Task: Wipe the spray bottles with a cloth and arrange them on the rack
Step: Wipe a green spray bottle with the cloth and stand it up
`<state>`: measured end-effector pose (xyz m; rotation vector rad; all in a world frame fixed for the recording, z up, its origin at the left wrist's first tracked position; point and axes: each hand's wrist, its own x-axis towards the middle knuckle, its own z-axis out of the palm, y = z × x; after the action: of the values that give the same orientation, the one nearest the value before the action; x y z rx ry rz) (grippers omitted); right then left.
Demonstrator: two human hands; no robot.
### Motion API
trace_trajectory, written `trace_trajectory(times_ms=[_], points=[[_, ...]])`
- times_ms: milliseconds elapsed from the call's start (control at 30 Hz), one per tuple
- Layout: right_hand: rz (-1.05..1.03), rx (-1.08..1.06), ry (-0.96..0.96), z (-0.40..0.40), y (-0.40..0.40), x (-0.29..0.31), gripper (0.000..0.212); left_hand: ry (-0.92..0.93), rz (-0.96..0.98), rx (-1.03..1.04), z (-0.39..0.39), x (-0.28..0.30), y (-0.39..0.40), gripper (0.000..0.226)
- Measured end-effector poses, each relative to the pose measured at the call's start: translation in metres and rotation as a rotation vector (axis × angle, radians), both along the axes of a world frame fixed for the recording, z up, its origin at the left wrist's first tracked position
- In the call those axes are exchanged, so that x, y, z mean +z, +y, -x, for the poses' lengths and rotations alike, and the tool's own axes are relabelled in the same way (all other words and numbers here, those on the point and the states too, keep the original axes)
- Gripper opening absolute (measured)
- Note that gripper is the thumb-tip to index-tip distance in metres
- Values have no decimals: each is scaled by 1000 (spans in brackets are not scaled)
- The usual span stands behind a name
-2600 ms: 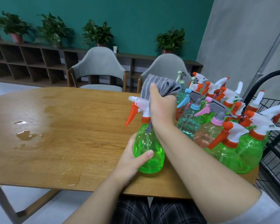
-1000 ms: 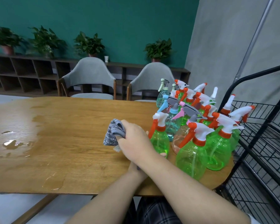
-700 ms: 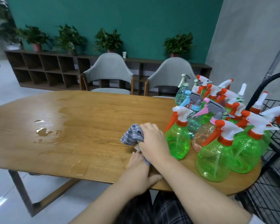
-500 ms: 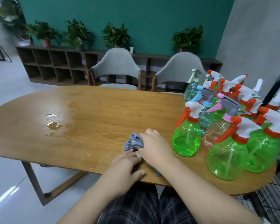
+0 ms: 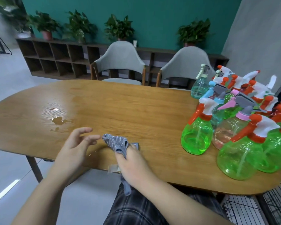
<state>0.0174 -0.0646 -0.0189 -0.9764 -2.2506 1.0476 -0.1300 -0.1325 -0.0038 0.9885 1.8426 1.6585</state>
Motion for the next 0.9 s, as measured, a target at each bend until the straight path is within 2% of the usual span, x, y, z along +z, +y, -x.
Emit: trace_trajectory(times_ms=[133,200,300,400,567,700,800,900], points=[[-9,63,-21,20,-13,-4,15,-39,-22,175,21,-5,-4,22],[-70,122,-74,30,-18,-7,21,-68,-26,195,27,-9,-4,22],[-193,209,-182,40,-22,-10,29,-82,-28,187,29,-13,-4,20],[-269,245,-212,47,-24,-10,32,-34,-28,172,30,-15,-4,19],[-360,361,-284,45,-23,-12,56,62,7,128,31,-13,-9,18],[-451,433,-395,42,-20,-14,55,95,32,35,34,-12,-12,32],[-554,450,-488,45,-11,-19,57,285,112,18,39,-14,-13,44],[-569,460,-581,50,-1,-20,60,532,208,-44,43,-21,-11,39]])
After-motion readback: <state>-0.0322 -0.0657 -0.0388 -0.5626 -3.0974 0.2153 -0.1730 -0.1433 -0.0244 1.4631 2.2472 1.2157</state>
